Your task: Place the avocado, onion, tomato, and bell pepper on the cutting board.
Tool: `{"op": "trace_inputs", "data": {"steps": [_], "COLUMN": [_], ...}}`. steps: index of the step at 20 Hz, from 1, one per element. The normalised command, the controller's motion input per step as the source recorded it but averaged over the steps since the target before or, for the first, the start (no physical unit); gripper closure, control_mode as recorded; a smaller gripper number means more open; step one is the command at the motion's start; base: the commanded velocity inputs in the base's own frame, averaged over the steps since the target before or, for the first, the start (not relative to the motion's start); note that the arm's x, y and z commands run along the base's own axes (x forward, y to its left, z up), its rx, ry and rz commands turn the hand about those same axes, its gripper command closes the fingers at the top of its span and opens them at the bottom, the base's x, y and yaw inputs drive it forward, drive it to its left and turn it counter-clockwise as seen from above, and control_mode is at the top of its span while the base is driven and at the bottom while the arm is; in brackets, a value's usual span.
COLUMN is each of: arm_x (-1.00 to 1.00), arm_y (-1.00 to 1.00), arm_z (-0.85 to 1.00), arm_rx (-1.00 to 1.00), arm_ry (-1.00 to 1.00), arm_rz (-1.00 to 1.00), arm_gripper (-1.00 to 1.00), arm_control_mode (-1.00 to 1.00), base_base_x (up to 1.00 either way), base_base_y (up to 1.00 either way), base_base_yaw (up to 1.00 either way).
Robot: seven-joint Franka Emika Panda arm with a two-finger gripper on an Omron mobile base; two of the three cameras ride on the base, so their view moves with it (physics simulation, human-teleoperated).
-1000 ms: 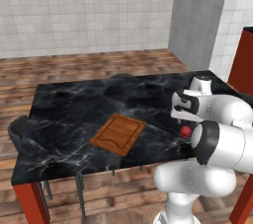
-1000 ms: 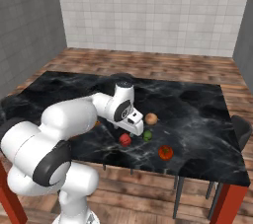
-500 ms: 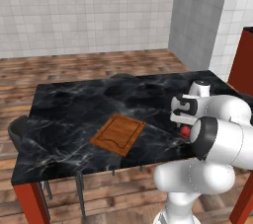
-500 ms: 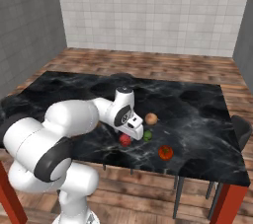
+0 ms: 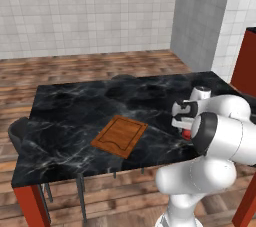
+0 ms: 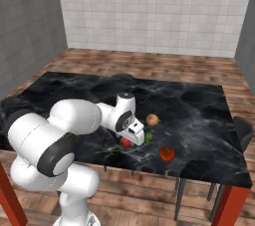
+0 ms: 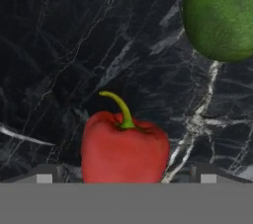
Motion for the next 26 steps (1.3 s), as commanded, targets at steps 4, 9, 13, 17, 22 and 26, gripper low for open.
{"op": "trace_inputs", "data": {"steps": [4,9,13,17,22,26], "arm_x": [0.05,0.04,0.03,0.00,-0.05,-0.21], "arm_y": [-0.01,-0.01,0.00,0.00,0.00,0.00], "arm_z": [-0.21,-0.20,-0.20,-0.09,0.05,0.28], "arm_rx": [0.00,0.00,0.00,0.00,0.00,0.00], "arm_ry": [0.01,0.00,0.00,0.00,-0.07,-0.15], "arm_rz": [-0.02,-0.02,-0.02,-0.03,-0.01,0.00], "arm_gripper": [-1.00,-1.00,1.00,1.00,1.00,1.00], "arm_control_mode": [-1.00,-1.00,-1.00,-1.00,-1.00,-1.00], "base_base_x": [0.00,0.00,0.00,0.00,0.00,0.00], "base_base_y": [0.00,0.00,0.00,0.00,0.00,0.00], "base_base_yaw": [0.00,0.00,0.00,0.00,0.00,0.00]}}
